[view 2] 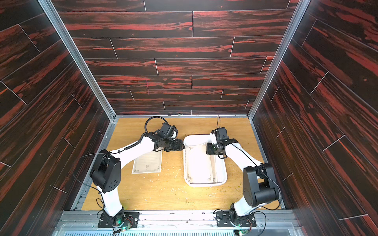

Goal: Take out the stationery paper from the storage box
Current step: Pick up the stationery paper from the storage box.

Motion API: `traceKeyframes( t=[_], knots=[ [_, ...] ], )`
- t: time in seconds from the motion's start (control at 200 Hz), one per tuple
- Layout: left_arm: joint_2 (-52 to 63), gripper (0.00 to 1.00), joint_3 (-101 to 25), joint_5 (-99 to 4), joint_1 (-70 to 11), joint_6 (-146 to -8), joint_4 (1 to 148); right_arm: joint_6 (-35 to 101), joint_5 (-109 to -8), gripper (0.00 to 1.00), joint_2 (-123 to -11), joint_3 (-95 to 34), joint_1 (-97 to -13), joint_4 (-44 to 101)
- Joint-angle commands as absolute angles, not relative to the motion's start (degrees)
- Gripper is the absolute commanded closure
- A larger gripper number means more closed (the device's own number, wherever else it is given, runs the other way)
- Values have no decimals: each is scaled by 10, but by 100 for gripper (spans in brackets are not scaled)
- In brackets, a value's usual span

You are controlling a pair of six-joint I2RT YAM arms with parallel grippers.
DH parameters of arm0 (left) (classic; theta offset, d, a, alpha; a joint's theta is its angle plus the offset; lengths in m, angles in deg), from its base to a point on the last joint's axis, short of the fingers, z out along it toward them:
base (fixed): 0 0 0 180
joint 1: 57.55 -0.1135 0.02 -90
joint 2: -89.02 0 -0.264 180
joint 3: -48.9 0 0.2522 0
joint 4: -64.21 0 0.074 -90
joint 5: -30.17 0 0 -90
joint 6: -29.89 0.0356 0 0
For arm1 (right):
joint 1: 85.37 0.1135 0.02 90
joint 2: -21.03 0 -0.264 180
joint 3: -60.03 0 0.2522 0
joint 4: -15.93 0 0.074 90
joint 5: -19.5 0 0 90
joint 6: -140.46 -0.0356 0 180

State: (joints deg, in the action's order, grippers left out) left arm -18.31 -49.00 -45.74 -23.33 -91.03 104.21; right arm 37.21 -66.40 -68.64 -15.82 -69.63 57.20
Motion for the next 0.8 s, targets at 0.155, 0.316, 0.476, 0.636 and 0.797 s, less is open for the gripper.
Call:
traceKeyframes(
  t=[0.155, 0.316, 0.476, 0.636, 0.797],
  knots=[
    [-92, 30, -467, -521, -239, -850, 1015, 408, -812, 100, -643, -222, -631, 649],
    [-13, 30, -430, -547, -252, -810, 965, 436, -888, 100, -600, -256, -586, 654],
    [81, 30, -350, -559, -266, -777, 865, 483, -965, 100, -561, -304, -541, 669],
    [149, 30, -322, -554, -276, -722, 833, 514, -1011, 100, -528, -351, -517, 677],
    [182, 30, -322, -504, -288, -679, 845, 557, -1018, 100, -510, -399, -494, 675]
  ],
)
